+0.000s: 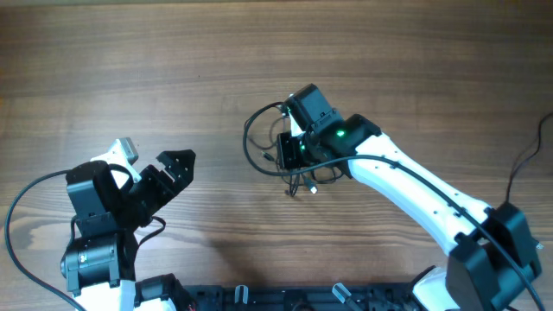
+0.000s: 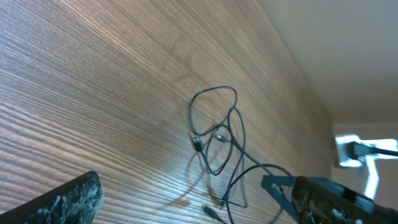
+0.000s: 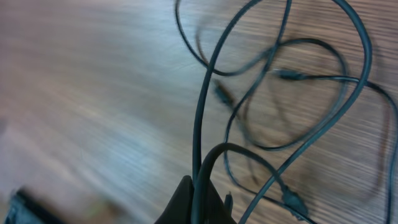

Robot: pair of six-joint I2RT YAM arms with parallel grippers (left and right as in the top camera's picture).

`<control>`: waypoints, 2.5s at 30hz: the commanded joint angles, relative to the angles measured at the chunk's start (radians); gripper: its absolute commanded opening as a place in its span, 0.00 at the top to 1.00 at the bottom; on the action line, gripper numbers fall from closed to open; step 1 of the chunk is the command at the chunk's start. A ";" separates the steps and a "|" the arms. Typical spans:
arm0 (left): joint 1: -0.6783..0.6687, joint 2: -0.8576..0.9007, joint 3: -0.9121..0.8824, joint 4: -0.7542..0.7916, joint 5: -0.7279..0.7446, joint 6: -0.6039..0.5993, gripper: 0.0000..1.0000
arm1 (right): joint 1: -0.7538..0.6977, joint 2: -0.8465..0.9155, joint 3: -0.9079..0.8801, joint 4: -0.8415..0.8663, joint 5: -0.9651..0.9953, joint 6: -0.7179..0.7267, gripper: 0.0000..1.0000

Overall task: Untangle cables
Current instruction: 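Lift and pull the strand rightward with the right gripper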

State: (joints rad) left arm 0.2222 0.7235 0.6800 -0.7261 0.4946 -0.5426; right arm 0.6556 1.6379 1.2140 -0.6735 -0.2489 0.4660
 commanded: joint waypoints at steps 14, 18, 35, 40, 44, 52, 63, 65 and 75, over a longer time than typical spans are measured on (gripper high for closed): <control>0.005 -0.001 0.006 0.071 0.021 0.011 0.00 | -0.005 -0.440 0.030 0.016 0.093 -0.104 0.96; 0.005 -0.001 0.006 0.060 0.020 0.012 0.00 | -0.005 -0.444 0.030 -0.046 0.473 -0.099 0.96; 0.005 -0.001 0.006 0.060 0.020 0.012 0.00 | -0.569 -0.344 0.029 0.331 0.960 -0.231 0.96; 0.004 -0.001 0.006 0.059 0.020 0.012 0.00 | -0.787 -0.179 0.029 0.592 0.725 -0.355 0.96; 0.005 -0.001 0.006 0.060 0.020 0.012 0.00 | -0.900 -0.011 0.029 0.788 0.552 -0.466 0.96; 0.004 -0.001 0.006 0.060 0.020 0.012 0.00 | -1.003 0.374 0.036 1.155 0.462 -0.541 0.96; 0.005 -0.001 0.006 0.059 0.020 0.012 0.00 | -1.099 0.564 0.149 1.213 0.437 -0.476 0.45; 0.005 -0.001 0.006 0.060 0.020 0.012 0.00 | -1.100 0.557 0.150 1.208 0.385 -0.476 0.00; 0.005 -0.001 0.006 0.060 0.020 0.012 0.00 | -0.977 0.391 0.150 1.003 0.222 -0.269 0.00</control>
State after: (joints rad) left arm 0.2222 0.7265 0.6800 -0.6701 0.5026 -0.5430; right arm -0.3874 2.1426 1.3483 0.3695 0.0372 0.0921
